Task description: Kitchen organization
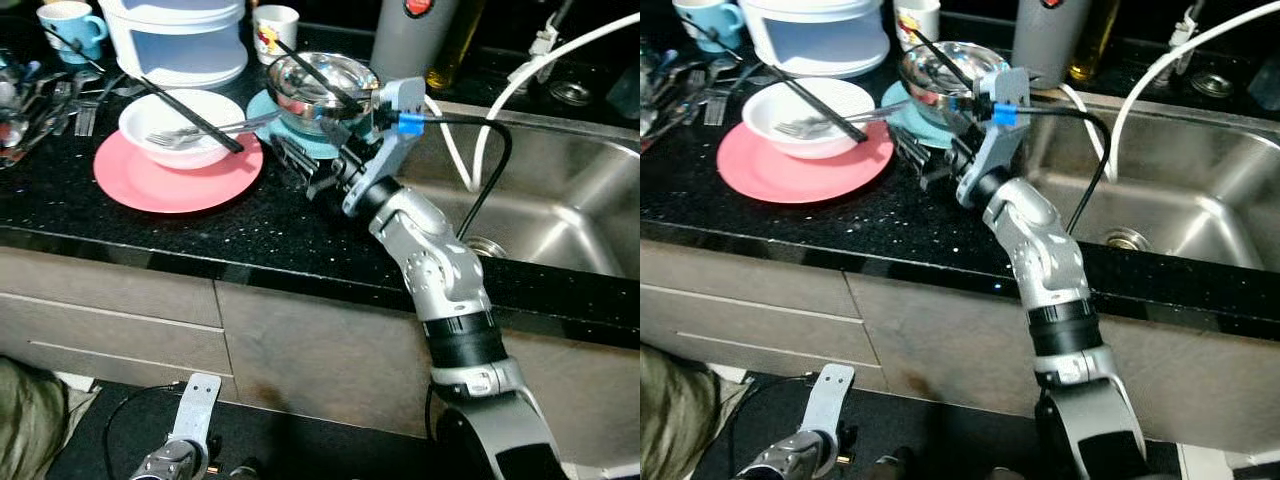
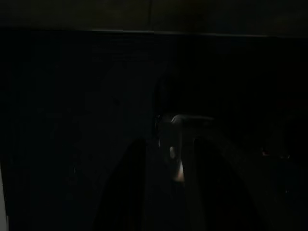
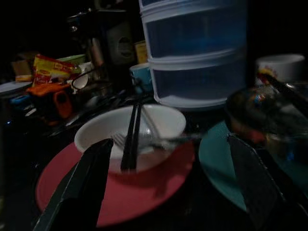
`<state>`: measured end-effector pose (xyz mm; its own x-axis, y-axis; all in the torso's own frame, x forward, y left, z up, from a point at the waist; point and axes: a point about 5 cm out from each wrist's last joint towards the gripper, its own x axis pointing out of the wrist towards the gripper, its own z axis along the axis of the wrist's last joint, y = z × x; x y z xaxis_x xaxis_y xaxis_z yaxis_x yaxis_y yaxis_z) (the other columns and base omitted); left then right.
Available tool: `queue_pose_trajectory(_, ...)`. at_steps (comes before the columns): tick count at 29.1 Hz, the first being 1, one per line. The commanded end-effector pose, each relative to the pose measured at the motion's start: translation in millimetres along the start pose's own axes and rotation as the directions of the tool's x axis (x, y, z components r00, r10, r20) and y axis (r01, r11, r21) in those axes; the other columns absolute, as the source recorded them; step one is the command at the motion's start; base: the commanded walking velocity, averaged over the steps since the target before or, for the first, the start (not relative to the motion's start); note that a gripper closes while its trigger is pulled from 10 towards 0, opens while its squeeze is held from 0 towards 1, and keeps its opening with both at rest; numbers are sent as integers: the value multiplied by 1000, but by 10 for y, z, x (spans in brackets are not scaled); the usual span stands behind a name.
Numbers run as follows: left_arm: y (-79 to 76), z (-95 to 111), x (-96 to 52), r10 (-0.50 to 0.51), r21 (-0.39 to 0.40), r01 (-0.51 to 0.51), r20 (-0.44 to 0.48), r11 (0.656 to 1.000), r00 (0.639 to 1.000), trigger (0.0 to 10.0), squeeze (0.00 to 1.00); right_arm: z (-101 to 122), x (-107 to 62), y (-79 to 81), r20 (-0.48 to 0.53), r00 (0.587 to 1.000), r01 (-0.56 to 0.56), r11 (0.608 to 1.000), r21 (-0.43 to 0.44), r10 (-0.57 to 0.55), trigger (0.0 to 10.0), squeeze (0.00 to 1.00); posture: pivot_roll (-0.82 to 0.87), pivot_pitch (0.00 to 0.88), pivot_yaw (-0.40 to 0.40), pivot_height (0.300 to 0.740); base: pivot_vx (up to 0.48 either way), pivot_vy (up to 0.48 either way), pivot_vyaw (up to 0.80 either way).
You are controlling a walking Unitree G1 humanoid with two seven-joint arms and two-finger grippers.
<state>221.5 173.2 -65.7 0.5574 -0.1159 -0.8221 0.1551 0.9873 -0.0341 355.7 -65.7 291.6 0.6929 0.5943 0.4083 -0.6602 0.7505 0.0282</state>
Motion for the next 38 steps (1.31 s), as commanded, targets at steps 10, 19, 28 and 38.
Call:
queue_pose_trajectory(10,-25,-109,-3,-5,0,5,-40,1000,999,10000,0,53,89,-114,32,994,110,990,-93,-108,10000,0,17,148,-65,740,0,0,756)
queue_pose_trajectory(19,-20,-113,-4,-2,0,2,-41,1000,999,10000,0,109,108,-181,70,984,171,979,-112,-163,10000,0,15,152,-62,740,0,0,247)
queue_pose_trajectory(28,-22,-107,-3,0,3,0,-40,1000,999,10000,0,239,227,-251,-16,971,227,942,-246,-238,10000,0,13,156,-66,740,0,0,0)
queue_pose_trajectory(38,-45,-82,4,-9,3,9,-35,1000,999,10000,0,219,500,-276,-224,935,183,916,-356,-274,10000,0,-6,174,-79,740,0,0,0)
